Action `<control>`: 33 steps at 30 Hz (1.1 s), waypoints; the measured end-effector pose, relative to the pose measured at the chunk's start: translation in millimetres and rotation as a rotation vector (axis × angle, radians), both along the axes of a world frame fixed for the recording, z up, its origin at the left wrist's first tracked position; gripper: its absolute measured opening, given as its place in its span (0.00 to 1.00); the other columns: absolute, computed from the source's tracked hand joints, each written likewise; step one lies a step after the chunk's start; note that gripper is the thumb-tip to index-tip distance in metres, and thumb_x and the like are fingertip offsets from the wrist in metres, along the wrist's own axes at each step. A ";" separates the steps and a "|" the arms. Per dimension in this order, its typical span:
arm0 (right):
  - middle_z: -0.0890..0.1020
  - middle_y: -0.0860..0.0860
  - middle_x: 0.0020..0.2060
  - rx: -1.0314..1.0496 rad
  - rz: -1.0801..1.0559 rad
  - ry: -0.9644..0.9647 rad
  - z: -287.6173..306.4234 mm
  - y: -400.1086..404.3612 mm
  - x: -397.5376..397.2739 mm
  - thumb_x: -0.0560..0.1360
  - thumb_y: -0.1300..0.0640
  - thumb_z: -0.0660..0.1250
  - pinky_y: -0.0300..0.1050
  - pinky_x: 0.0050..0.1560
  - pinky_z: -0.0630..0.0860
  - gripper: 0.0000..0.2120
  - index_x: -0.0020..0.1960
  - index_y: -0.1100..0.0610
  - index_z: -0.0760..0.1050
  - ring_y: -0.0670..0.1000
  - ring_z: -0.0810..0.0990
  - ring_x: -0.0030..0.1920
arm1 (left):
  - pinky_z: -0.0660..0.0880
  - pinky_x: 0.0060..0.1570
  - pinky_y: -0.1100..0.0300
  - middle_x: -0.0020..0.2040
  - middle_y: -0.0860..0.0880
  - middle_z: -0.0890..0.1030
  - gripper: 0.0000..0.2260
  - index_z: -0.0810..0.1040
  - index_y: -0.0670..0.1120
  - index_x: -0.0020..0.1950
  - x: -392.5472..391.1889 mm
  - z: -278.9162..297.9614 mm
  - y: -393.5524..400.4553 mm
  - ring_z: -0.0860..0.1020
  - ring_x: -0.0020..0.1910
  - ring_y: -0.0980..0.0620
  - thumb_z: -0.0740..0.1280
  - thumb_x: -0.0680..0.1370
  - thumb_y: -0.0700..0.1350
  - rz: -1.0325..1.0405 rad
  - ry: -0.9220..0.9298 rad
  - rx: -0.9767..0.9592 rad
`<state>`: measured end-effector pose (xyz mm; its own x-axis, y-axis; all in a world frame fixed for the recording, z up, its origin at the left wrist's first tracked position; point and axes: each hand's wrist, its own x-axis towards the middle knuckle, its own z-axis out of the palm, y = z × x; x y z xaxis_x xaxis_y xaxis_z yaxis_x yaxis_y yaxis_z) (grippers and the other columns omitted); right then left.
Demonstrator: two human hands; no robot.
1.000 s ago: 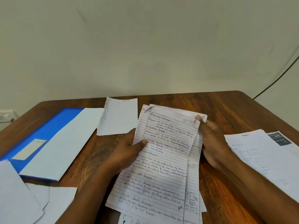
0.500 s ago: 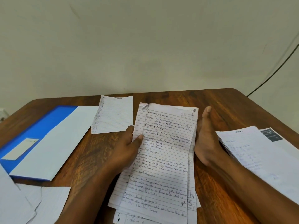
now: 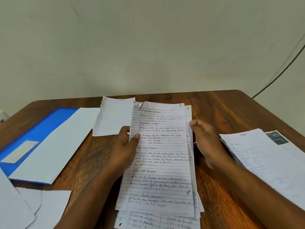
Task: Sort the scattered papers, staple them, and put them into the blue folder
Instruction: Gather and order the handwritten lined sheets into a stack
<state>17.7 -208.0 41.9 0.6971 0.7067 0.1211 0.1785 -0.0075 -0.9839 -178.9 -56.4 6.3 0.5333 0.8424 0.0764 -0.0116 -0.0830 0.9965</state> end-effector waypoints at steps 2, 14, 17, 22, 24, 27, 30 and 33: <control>0.87 0.52 0.47 -0.023 -0.023 -0.039 -3.2 0.3 2.7 0.86 0.58 0.59 0.34 0.37 0.79 0.13 0.50 0.61 0.81 0.52 0.85 0.50 | 0.86 0.46 0.51 0.57 0.45 0.87 0.07 0.72 0.46 0.64 -1.2 2.0 0.6 0.88 0.52 0.47 0.64 0.86 0.42 0.015 -0.003 -0.019; 0.89 0.46 0.47 0.005 -0.005 0.014 -2.5 -1.0 -0.9 0.86 0.58 0.61 0.34 0.40 0.80 0.13 0.53 0.55 0.84 0.45 0.87 0.48 | 0.79 0.66 0.42 0.67 0.51 0.84 0.15 0.74 0.48 0.73 1.0 -1.0 -0.7 0.82 0.66 0.50 0.63 0.86 0.40 -0.025 0.033 0.021; 0.89 0.46 0.46 -0.018 -0.014 -0.005 -1.9 -0.4 -2.4 0.87 0.56 0.60 0.40 0.43 0.82 0.14 0.52 0.53 0.84 0.48 0.87 0.48 | 0.79 0.66 0.44 0.66 0.52 0.84 0.15 0.74 0.49 0.73 1.2 -1.6 -1.9 0.82 0.66 0.52 0.63 0.87 0.41 -0.035 0.052 0.061; 0.89 0.49 0.44 -0.029 -0.036 -0.019 -3.1 0.8 -4.7 0.87 0.57 0.60 0.49 0.48 0.80 0.16 0.48 0.57 0.83 0.55 0.87 0.49 | 0.80 0.66 0.45 0.65 0.53 0.84 0.14 0.75 0.51 0.72 2.1 0.5 -4.4 0.82 0.64 0.54 0.62 0.87 0.42 -0.062 0.095 0.135; 0.88 0.48 0.44 -0.018 -0.033 0.011 -0.9 1.1 -5.4 0.87 0.55 0.58 0.45 0.48 0.80 0.17 0.48 0.57 0.83 0.51 0.87 0.47 | 0.80 0.66 0.46 0.65 0.53 0.84 0.14 0.75 0.50 0.72 2.0 1.3 -4.8 0.82 0.65 0.55 0.62 0.87 0.41 -0.057 0.095 0.144; 0.88 0.39 0.42 -0.007 0.007 0.038 -2.2 -0.5 -3.4 0.87 0.49 0.57 0.26 0.37 0.75 0.18 0.49 0.50 0.83 0.35 0.84 0.42 | 0.79 0.68 0.46 0.67 0.53 0.83 0.15 0.74 0.49 0.74 2.0 2.6 -5.7 0.81 0.67 0.54 0.61 0.87 0.41 -0.049 0.094 0.140; 0.88 0.45 0.51 -0.032 0.065 0.006 -3.0 1.2 -4.1 0.87 0.53 0.60 0.36 0.48 0.82 0.13 0.56 0.53 0.83 0.42 0.87 0.50 | 0.79 0.67 0.45 0.67 0.52 0.83 0.15 0.73 0.49 0.74 1.5 2.8 -7.1 0.81 0.67 0.53 0.61 0.87 0.41 -0.045 0.066 0.113; 0.87 0.44 0.55 -0.054 0.087 0.011 -6.0 2.8 -9.1 0.87 0.56 0.60 0.47 0.57 0.83 0.12 0.62 0.52 0.81 0.47 0.86 0.56 | 0.79 0.66 0.45 0.66 0.51 0.83 0.14 0.74 0.48 0.72 1.3 4.0 -9.1 0.82 0.66 0.52 0.61 0.87 0.40 -0.060 0.022 0.060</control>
<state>8.6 -205.2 35.9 0.6341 0.7697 0.0739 0.1701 -0.0457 -0.9844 -177.6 -65.6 10.3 0.5845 0.8034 0.1133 0.0036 -0.1421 0.9898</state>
